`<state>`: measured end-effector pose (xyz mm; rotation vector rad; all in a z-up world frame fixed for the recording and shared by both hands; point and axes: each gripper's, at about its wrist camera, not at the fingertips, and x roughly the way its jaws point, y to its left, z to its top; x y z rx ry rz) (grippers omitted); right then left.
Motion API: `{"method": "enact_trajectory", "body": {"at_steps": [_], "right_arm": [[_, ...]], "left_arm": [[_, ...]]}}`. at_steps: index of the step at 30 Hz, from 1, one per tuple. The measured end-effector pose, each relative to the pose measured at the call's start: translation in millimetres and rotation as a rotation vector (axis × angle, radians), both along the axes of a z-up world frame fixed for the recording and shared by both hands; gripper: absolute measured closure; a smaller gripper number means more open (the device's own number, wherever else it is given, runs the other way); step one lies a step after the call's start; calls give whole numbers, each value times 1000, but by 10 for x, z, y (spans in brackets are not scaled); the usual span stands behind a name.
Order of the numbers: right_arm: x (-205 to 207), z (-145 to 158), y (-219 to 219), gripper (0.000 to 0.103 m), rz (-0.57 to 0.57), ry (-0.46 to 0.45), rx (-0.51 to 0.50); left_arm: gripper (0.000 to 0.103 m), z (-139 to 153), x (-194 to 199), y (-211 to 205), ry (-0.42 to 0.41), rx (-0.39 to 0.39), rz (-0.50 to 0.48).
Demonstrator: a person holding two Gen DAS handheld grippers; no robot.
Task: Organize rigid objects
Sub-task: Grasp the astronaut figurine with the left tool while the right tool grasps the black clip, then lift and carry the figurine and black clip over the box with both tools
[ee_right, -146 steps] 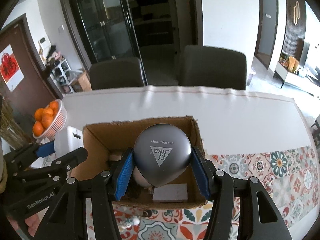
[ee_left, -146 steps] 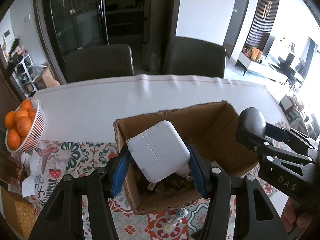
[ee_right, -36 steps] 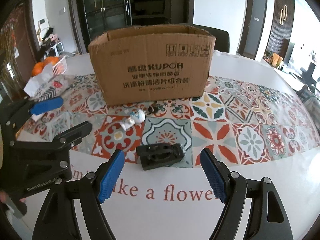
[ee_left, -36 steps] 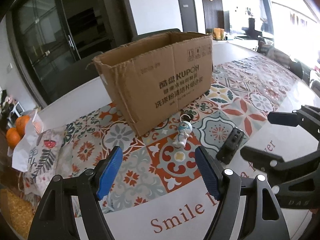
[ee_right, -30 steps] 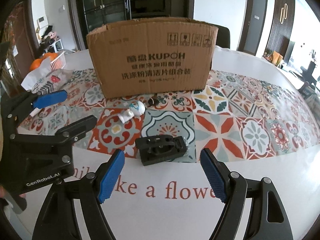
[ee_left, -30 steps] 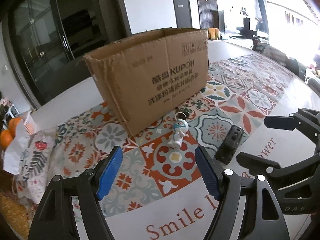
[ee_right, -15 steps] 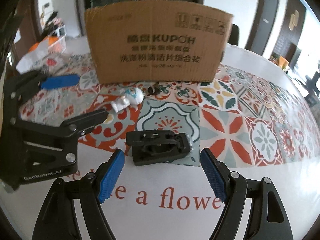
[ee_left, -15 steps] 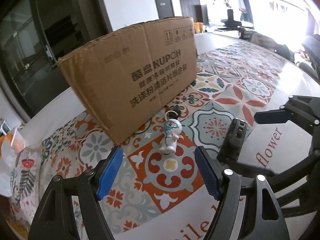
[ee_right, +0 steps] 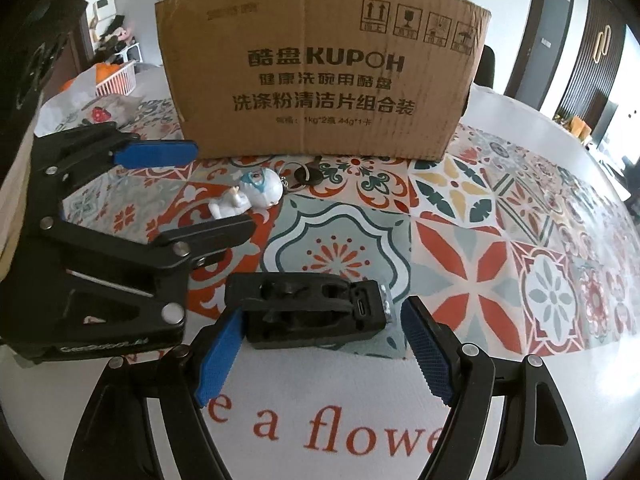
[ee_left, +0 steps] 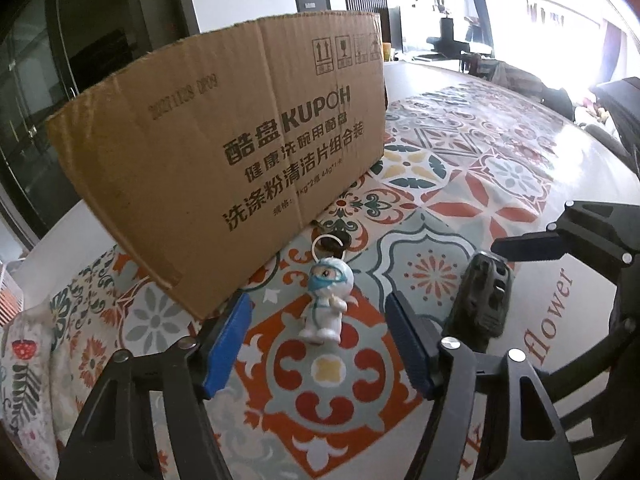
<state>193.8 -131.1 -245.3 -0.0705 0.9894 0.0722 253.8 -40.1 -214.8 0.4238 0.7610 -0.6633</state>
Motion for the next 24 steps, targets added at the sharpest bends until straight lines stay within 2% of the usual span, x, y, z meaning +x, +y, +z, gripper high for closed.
{"method": "enact_trajectory", "body": {"at_steps": [7, 15, 17, 24], "right_arm": [[80, -85, -40, 24, 6, 8, 44], [116, -120, -50, 28, 6, -22, 33], [125, -118, -59, 30, -1, -28, 28], [166, -121, -232, 30, -39, -34, 30]], "left_arm": [[46, -84, 67, -94, 16, 3, -36], [62, -184, 132, -166, 51, 6, -45], [73, -180, 136, -177, 50, 5, -47], [75, -179, 126, -164, 52, 0, -28]]}}
